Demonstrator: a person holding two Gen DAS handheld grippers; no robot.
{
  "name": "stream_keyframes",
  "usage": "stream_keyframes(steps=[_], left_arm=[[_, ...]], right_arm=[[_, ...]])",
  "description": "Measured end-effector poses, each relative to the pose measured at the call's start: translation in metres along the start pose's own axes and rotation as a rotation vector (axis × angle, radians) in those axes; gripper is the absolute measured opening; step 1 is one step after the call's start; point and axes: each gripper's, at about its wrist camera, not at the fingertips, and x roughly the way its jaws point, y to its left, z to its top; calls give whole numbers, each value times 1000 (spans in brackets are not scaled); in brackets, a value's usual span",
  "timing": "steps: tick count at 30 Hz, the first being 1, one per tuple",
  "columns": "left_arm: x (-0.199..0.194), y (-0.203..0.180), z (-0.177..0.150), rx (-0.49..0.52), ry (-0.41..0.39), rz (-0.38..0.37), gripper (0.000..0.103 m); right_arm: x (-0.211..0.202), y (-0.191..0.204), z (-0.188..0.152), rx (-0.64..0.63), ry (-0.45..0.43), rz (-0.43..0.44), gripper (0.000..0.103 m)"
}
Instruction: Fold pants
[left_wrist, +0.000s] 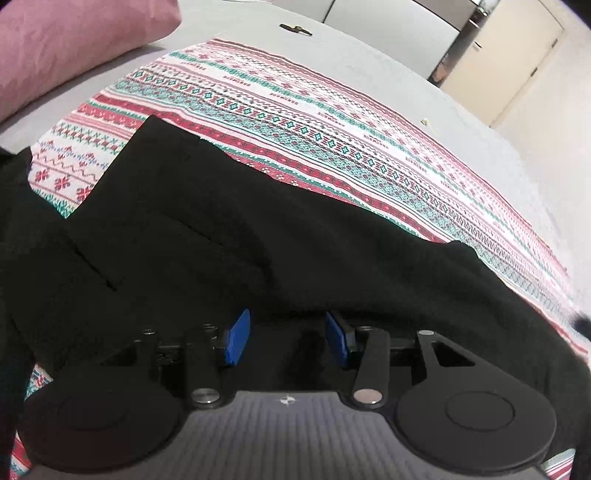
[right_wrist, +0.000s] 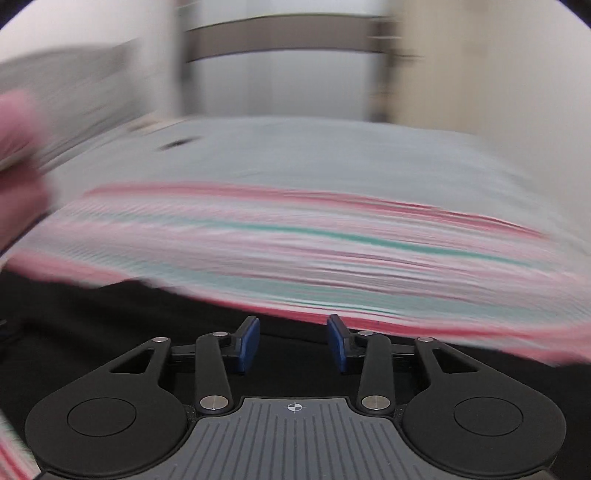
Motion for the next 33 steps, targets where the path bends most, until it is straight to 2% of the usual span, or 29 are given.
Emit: stream_keyframes(steps=[1, 4, 6, 10, 11, 12, 14, 19, 23, 26, 28, 29, 31, 33], left_arm=[[0, -1, 0, 11, 1, 0, 69], [2, 0, 1, 36, 6, -8, 69], [3, 2, 2, 42, 12, -22, 69], [2, 10, 4, 31, 22, -55, 69], [3, 11, 5, 29, 26, -60, 69], [2, 11, 5, 27, 28, -63, 69], [2, 11, 6, 29, 31, -65, 69], [0, 10, 4, 62, 28, -53, 69], [-8, 15, -1, 83, 6, -17, 69], [-18, 28, -1, 44, -3, -37, 69], [-29, 43, 1, -10, -29, -66, 69], [-36, 50, 2, -24, -51, -67, 69], [-54, 68, 9, -37, -131, -22, 72], [-69, 86, 16, -65, -207, 42, 77]], right_arm=[[21, 25, 7, -46, 18, 67, 37], [75, 73, 27, -117, 93, 187, 37], [110, 95, 43, -129, 141, 207, 37], [146, 124, 58, -164, 232, 242, 37], [151, 130, 55, -175, 268, 251, 26], [156, 136, 53, -203, 297, 250, 1], [153, 147, 53, -295, 279, 213, 0], [142, 158, 84, -308, 163, 130, 0], [179, 174, 77, -375, 207, 45, 0], [191, 177, 68, -341, 191, 28, 0], [191, 175, 64, -332, 183, 24, 1], [189, 174, 63, -334, 179, 13, 4], [179, 173, 62, -359, 175, -8, 16], [158, 169, 61, -364, 130, -75, 40]])
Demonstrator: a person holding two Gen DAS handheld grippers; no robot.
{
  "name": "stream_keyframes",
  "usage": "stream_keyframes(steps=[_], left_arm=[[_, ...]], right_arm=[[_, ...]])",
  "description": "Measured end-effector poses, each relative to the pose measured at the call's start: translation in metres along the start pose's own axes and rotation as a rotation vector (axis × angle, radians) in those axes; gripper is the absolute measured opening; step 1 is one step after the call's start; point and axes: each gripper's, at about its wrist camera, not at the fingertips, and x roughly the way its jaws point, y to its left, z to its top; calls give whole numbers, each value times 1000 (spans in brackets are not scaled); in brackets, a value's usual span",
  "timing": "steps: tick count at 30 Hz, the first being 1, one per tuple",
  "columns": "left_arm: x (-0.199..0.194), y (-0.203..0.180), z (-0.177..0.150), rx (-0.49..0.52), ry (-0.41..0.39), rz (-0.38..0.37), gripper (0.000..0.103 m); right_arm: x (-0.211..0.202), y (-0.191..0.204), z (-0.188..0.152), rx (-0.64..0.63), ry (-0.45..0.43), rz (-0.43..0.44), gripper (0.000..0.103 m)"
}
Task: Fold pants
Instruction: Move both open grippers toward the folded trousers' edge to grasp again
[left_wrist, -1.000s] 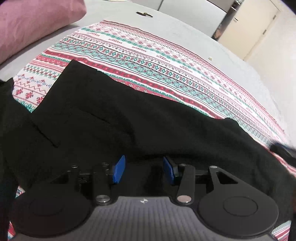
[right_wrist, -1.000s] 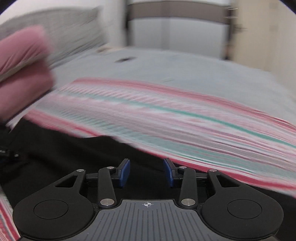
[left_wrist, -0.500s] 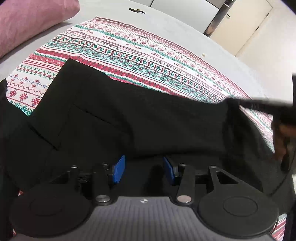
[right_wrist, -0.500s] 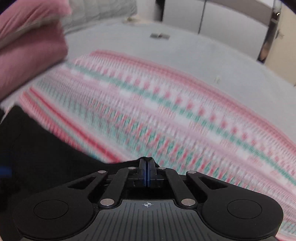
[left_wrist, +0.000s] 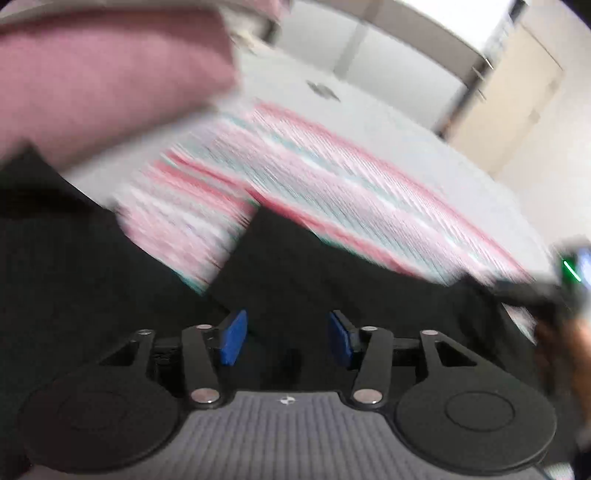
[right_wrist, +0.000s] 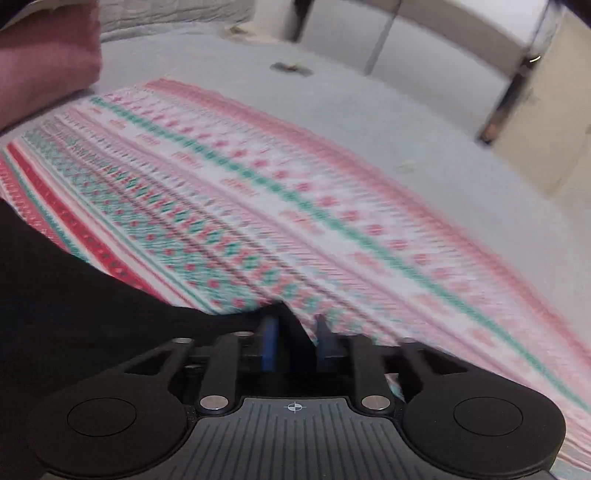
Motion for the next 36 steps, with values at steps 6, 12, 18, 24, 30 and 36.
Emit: stream_keyframes(steps=[6, 12, 18, 24, 30, 36], left_arm=[[3, 36, 13, -115, 38, 84, 87], [27, 9, 3, 23, 56, 124, 25], [17, 9, 15, 107, -65, 168, 24], [36, 34, 15, 56, 50, 124, 42], [-4, 69, 21, -210, 13, 31, 77], [-32, 61, 2, -178, 29, 71, 88]], right_arm=[[-92, -26, -84, 122, 58, 126, 54], [-132, -47, -190, 172, 148, 141, 55], [-146, -56, -203, 179, 139, 195, 55], [-145, -63, -205, 164, 180, 223, 55], [-149, -65, -212, 151, 189, 235, 54], [-148, -57, -209, 141, 192, 220, 55]])
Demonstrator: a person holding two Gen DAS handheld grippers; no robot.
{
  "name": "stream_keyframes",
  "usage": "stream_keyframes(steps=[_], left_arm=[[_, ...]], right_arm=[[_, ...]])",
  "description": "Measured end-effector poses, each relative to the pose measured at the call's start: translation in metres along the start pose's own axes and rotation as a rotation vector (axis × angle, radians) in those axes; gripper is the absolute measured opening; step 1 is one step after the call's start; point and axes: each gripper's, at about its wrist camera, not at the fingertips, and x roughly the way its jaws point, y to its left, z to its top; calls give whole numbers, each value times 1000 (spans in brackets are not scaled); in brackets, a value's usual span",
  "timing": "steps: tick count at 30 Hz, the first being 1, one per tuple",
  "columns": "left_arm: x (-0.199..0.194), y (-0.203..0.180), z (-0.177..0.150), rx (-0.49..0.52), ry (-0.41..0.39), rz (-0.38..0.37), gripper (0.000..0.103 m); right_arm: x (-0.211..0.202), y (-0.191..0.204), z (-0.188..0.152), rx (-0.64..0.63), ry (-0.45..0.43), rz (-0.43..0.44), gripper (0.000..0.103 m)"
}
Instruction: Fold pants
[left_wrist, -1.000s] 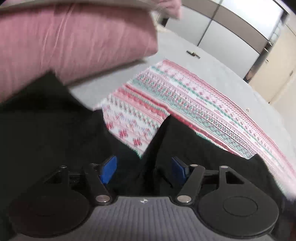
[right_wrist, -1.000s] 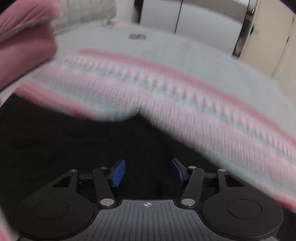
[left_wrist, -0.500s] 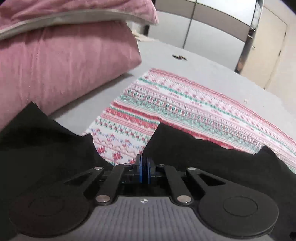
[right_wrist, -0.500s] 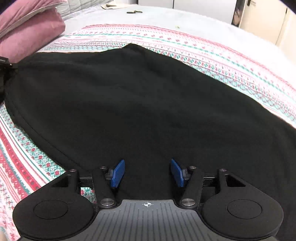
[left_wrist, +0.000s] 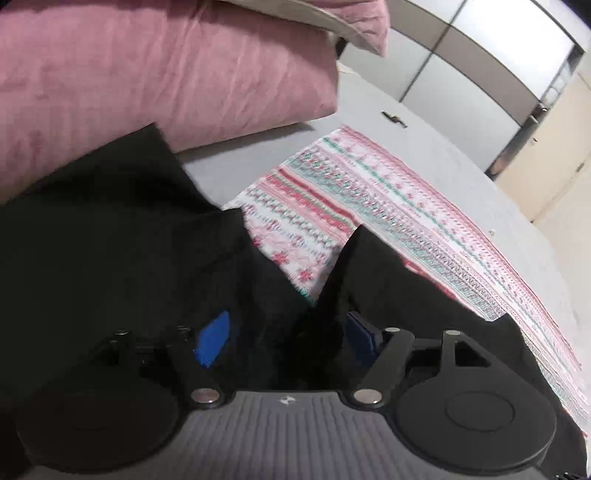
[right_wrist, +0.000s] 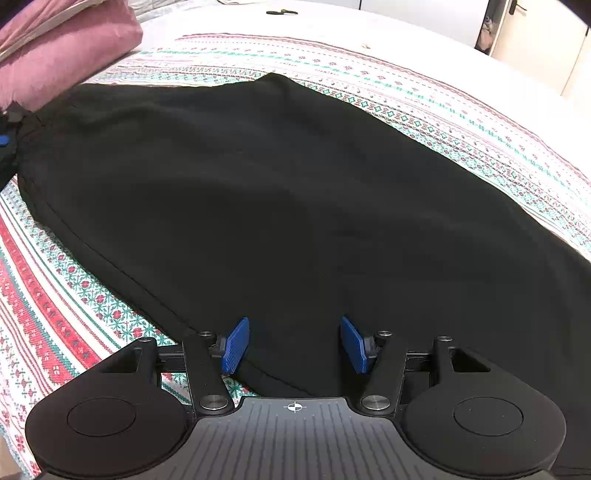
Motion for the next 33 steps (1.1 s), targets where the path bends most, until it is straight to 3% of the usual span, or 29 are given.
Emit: stream_keyframes(steps=[3, 4, 7, 11, 13, 15, 17, 22, 24, 25, 26, 28, 33], left_arm=[[13, 3, -10, -98, 112, -122, 92], [18, 0, -14, -110, 132, -132, 95], [31, -18, -23, -86, 122, -81, 98], [44, -35, -25, -63, 102, -37, 97], [48, -37, -27, -62, 89, 11, 72], [48, -33, -29, -77, 91, 26, 64], [40, -26, -29, -112, 99, 16, 64], [33, -13, -33, -185, 163, -46, 79], [34, -15, -34, -176, 165, -51, 83], [35, -18, -34, -166, 164, -40, 85], [35, -21, -34, -158, 161, -31, 87], [37, -29, -36, -144, 159, -19, 97], [51, -49, -42, -88, 139, 30, 103]], right_arm=[[-3, -6, 0, 18, -2, 1, 55], [-4, -11, -1, 41, -4, -7, 55], [-9, -32, -1, 124, -19, -34, 55], [-28, -86, -9, 330, -72, -77, 55], [-38, -119, -19, 456, -95, -101, 55], [-51, -153, -36, 595, -120, -131, 55], [-67, -189, -63, 772, -152, -144, 55], [-114, -267, -160, 1218, -259, -172, 55], [-126, -286, -196, 1339, -272, -240, 57], [-130, -292, -210, 1381, -272, -261, 54], [-131, -296, -221, 1414, -303, -212, 56], [-130, -298, -226, 1445, -342, -139, 56], [-121, -296, -209, 1429, -316, -186, 58]])
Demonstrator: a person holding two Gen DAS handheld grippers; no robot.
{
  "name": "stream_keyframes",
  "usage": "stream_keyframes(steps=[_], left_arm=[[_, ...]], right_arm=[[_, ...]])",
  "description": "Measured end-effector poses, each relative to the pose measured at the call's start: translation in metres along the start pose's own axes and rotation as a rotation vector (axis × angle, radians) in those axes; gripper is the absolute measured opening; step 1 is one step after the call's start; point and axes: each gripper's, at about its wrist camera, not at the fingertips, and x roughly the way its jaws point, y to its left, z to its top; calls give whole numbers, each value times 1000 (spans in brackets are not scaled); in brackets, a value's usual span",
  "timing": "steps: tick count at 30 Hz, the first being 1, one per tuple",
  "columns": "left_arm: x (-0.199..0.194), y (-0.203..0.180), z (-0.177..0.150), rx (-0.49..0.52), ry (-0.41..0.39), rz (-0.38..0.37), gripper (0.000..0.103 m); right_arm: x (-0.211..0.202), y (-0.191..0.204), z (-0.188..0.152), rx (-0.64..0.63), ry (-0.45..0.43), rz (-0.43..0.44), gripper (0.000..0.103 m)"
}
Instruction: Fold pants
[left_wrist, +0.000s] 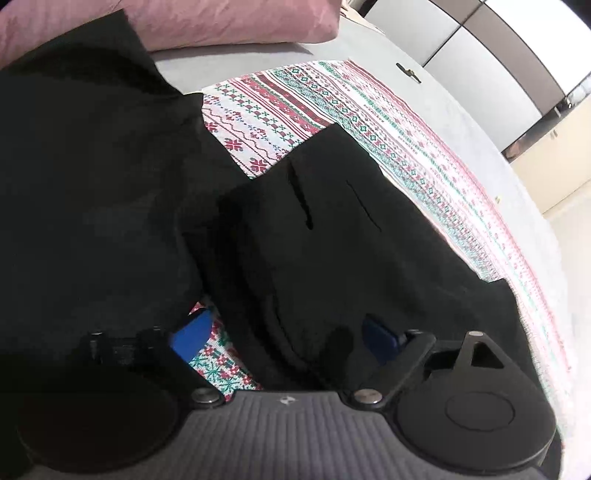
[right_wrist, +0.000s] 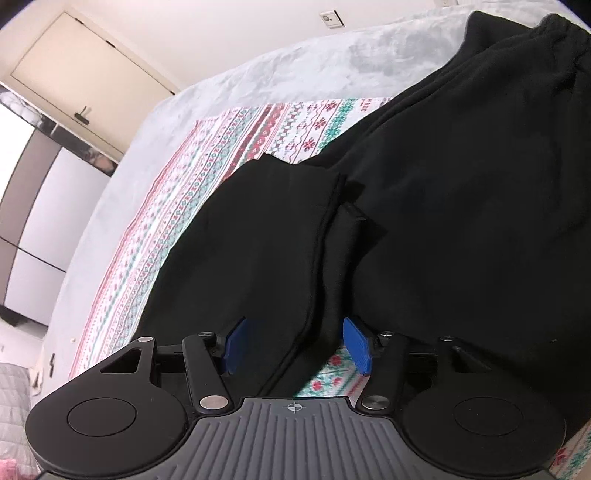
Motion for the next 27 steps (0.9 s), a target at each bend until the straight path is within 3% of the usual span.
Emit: stream_keyframes(steps=[5, 7, 8, 12, 16, 18, 20, 22, 23, 27], left_arm=[[5, -3, -1, 6, -40, 23, 103], [4, -4, -2, 12, -46, 31, 103], [3, -3, -2, 13, -48, 32, 103], [2, -5, -2, 23, -46, 40, 103], [2, -7, -2, 17, -43, 44, 103], [1, -7, -3, 16, -42, 41, 103], [1, -6, -2, 19, -40, 37, 103], [1, -5, -2, 19, -40, 34, 103], [0, -4, -2, 17, -41, 33, 102], [-2, 1, 0, -1, -37, 20, 100]], right_arm=[[-5, 19, -7, -10, -39, 15, 57], [-4, 20, -5, -19, -42, -46, 55], [-17, 19, -4, -10, -72, -77, 49], [-46, 30, -8, -65, -202, 1, 44], [-13, 36, -4, -56, -103, -51, 40], [-3, 38, -2, -43, -111, -131, 35], [1, 40, 0, -46, -114, -150, 34], [5, 49, -2, -88, -120, -165, 24], [1, 50, -5, -119, -137, -180, 1], [-31, 42, -13, -90, -209, -147, 1]])
